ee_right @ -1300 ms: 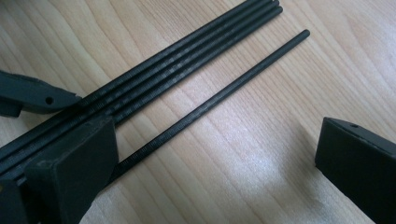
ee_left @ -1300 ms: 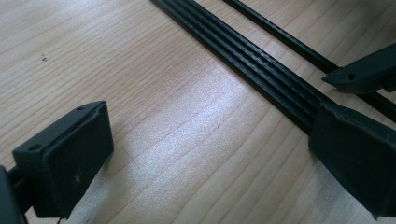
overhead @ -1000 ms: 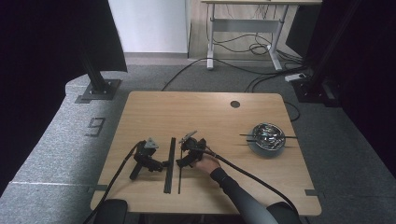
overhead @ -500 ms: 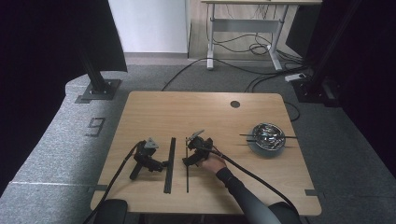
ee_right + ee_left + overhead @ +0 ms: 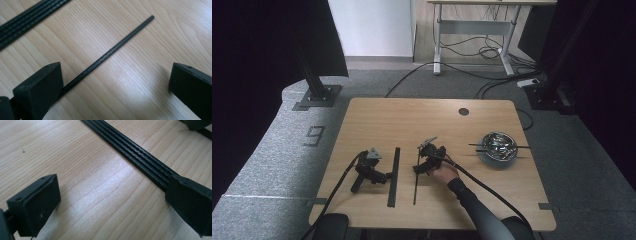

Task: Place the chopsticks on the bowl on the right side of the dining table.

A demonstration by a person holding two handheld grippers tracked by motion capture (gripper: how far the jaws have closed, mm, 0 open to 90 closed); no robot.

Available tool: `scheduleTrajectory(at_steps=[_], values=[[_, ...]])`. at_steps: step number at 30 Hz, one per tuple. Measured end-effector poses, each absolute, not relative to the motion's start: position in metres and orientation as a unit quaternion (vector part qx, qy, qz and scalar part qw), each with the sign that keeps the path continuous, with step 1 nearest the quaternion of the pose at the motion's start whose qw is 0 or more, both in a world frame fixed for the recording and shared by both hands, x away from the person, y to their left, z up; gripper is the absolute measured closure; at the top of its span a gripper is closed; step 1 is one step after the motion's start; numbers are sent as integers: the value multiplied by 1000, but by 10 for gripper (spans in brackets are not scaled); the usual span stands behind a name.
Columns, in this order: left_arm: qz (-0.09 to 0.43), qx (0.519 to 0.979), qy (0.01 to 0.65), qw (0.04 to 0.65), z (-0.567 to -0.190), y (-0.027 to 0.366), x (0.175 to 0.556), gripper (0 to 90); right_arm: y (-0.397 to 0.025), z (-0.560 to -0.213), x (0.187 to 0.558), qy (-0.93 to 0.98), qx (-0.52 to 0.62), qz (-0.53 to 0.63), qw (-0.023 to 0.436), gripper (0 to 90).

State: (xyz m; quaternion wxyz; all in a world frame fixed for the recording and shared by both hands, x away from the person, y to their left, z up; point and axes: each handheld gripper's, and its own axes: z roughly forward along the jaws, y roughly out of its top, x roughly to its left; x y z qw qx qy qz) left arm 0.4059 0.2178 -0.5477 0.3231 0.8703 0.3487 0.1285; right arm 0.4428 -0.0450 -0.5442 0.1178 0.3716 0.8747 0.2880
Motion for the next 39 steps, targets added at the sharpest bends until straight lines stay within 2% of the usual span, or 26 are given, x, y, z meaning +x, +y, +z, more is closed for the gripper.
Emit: scheduleTrajectory(at_steps=[26,31,36,39], values=[[129,870,349,323,-548,218,406,0,-114,-546,409,859,399,293,130,5],[129,870,349,323,-548,218,406,0,-130,-545,408,854,409,293,134,68],[129,870,349,323,-548,218,406,0,-143,-541,407,853,413,291,134,183],[129,870,349,323,-548,218,406,0,-148,-539,406,853,411,291,133,287]])
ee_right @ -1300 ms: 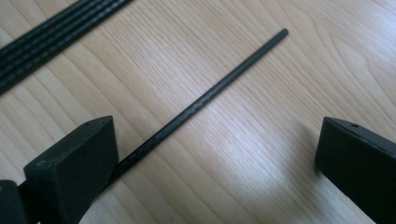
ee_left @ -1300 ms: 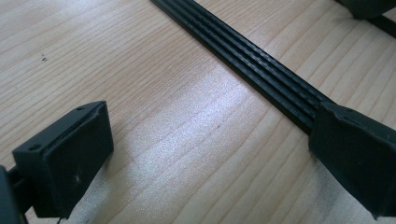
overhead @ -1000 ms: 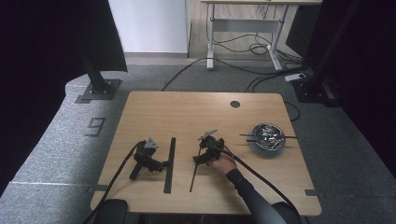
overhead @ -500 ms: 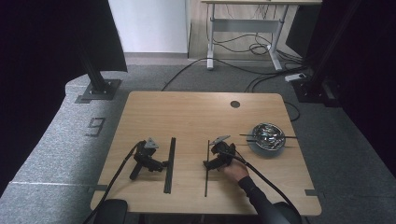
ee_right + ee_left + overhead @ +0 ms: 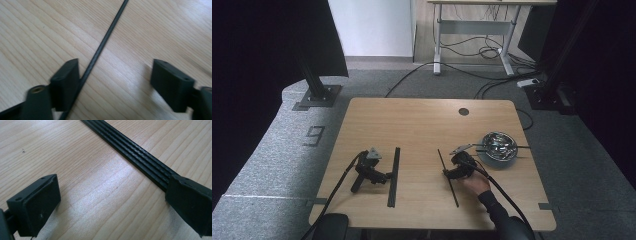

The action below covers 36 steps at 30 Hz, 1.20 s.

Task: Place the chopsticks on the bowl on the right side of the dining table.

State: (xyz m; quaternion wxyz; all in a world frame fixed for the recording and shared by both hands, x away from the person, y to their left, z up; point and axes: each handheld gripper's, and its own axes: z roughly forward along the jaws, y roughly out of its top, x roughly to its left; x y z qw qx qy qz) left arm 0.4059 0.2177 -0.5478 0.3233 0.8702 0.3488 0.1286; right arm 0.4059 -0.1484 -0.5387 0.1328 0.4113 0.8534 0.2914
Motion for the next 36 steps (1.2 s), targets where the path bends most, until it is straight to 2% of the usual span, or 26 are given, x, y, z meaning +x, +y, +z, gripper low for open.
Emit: scheduleTrajectory(at_steps=[10,21,28,36], values=[[129,870,349,323,-548,218,406,0,-164,-532,404,868,395,278,118,597],[129,870,348,323,-548,218,406,0,-181,-528,401,878,391,256,108,804],[129,870,348,323,-548,218,406,0,-196,-527,395,881,390,246,107,849],[129,871,348,323,-548,218,406,0,-219,-525,384,883,395,235,98,856]])
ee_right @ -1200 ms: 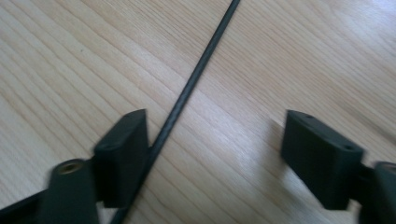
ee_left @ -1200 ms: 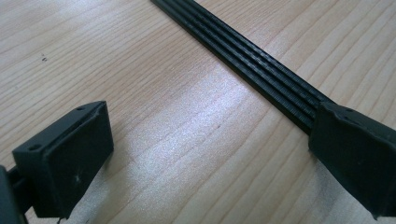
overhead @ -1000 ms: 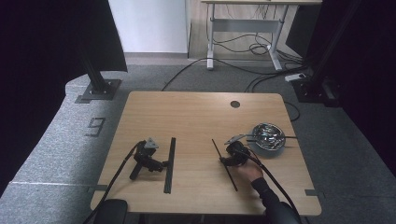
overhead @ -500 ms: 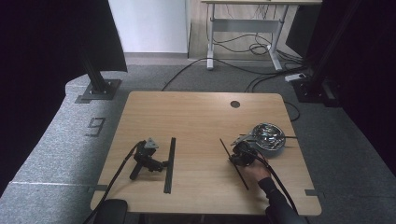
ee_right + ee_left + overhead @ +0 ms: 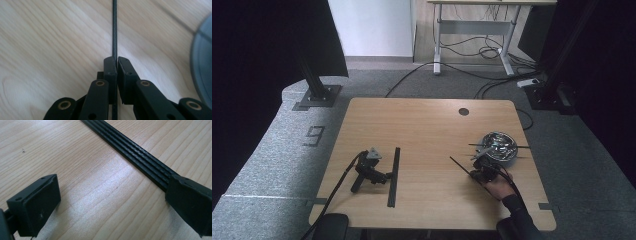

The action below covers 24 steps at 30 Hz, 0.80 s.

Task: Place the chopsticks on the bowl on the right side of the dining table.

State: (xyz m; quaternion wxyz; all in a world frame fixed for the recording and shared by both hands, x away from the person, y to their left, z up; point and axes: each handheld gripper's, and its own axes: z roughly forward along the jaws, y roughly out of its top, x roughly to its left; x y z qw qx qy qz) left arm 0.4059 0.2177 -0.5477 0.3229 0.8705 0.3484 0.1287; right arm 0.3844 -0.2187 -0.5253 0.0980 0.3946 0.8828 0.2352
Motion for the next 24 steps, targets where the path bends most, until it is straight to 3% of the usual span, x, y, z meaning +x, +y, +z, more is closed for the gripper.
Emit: scheduleTrajectory(at_steps=[6,12,15,19,24], values=[[129,870,348,323,-548,218,406,0,-238,-524,375,884,403,219,93,854],[128,871,349,323,-548,218,406,0,-243,-513,376,888,406,189,103,627],[128,871,349,323,-548,218,406,0,-242,-509,379,896,401,163,96,574],[128,870,349,323,-548,218,406,0,-237,-509,383,906,396,131,73,573],[128,870,349,323,-548,218,406,0,-230,-512,390,916,385,101,46,667]])
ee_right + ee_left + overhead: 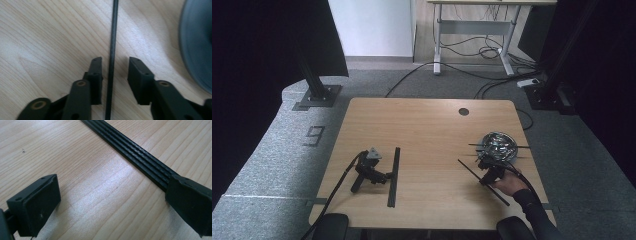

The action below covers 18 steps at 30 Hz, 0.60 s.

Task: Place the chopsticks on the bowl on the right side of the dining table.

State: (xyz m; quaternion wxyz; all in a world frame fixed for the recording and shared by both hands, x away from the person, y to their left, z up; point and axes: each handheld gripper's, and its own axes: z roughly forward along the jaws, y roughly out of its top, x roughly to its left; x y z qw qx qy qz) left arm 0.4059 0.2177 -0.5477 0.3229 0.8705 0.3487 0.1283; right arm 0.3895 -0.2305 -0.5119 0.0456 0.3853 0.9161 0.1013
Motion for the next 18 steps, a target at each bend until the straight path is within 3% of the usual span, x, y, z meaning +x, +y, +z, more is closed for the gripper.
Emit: scheduleTrajectory(at_steps=[18], values=[[128,870,349,323,-548,218,406,0,-219,-513,411,923,384,28,-8,854]])
